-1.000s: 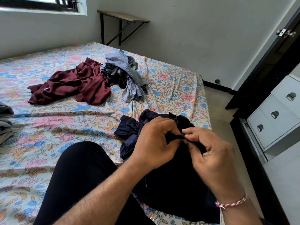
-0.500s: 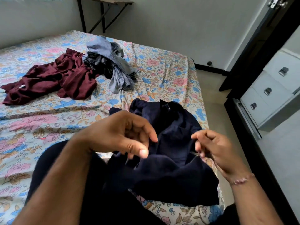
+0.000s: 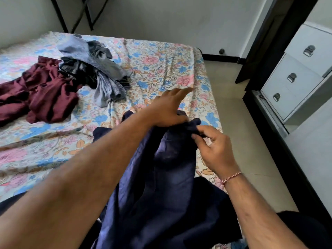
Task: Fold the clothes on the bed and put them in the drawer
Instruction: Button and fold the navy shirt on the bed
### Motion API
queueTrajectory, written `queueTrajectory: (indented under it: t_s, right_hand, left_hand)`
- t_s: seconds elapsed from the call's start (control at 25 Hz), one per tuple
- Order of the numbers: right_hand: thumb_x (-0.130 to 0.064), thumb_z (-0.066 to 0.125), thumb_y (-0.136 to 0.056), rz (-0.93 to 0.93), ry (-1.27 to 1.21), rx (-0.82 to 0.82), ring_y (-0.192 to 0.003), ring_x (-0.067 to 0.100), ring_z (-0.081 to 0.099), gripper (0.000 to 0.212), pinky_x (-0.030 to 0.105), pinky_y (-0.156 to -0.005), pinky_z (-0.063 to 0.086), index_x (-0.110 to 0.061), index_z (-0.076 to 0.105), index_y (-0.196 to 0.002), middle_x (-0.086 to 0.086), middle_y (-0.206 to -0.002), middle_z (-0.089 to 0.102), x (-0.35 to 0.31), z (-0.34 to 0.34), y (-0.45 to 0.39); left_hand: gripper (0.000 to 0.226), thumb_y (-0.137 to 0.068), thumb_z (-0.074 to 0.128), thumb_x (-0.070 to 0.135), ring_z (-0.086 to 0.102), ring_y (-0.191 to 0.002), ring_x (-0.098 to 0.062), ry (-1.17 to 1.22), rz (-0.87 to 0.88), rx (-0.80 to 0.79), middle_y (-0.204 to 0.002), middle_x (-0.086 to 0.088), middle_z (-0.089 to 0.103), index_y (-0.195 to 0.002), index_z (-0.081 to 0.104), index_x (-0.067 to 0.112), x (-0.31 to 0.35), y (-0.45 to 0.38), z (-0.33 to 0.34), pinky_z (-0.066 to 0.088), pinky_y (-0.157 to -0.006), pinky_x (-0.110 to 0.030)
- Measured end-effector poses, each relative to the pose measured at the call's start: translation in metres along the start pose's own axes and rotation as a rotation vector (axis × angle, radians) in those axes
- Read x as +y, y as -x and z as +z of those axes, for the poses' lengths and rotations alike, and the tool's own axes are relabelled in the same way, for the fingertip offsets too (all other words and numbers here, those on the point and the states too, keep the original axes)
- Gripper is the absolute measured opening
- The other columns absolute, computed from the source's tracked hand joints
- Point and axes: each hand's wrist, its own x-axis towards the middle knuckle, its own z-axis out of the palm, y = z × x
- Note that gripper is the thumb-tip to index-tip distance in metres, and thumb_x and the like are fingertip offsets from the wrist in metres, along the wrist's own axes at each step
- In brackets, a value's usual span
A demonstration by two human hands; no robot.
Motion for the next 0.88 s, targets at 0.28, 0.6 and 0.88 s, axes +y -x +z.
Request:
queueTrajectory:
  t_s: [0.28, 0.6, 0.88]
  right_hand:
    - [-0.004, 0.070, -0.092, 0.340, -0.286, -0.049, -0.107, 0.002, 0.066, 0.041, 0.030, -0.096, 0.056, -0.027, 0.061, -0.125, -0.016, -0.119, 0.067, 0.004, 0.016, 0.009]
    - [-0.056, 0.079, -0.079, 0.373, 0.258, -0.751, -0.097, 0.006, 0.065, 0.060, 0.030, -0.088, 0.054, -0.033, 0.057, -0.130, -0.018, -0.111, 0.066, 0.009, 0.001, 0.014]
    - [-0.030, 0.068, -0.092, 0.290, 0.441, -0.881, -0.109, 0.021, 0.068, 0.033, 0.034, -0.093, 0.054, -0.030, 0.069, -0.125, -0.004, -0.117, 0.074, 0.006, 0.012, 0.014]
  left_hand:
    - [0.034, -0.097, 0.058, 0.016, 0.060, -0.076, -0.024, -0.189, 0.101, -0.351, -0.071, 0.016, 0.053, -0.129, 0.057, 0.027, -0.026, 0.001, 0.010, 0.033, -0.066, -0.032]
    - [0.057, -0.096, 0.053, 0.044, 0.067, -0.098, -0.026, -0.837, -0.603, -0.644, -0.111, -0.001, 0.071, -0.152, 0.043, 0.047, -0.146, 0.102, -0.047, 0.055, -0.083, -0.036]
    - [0.074, -0.092, 0.042, 0.077, 0.050, -0.140, -0.026, -0.498, 0.208, -0.379, -0.149, 0.001, 0.056, -0.152, 0.043, 0.034, -0.034, 0.036, 0.019, 0.031, -0.118, -0.054]
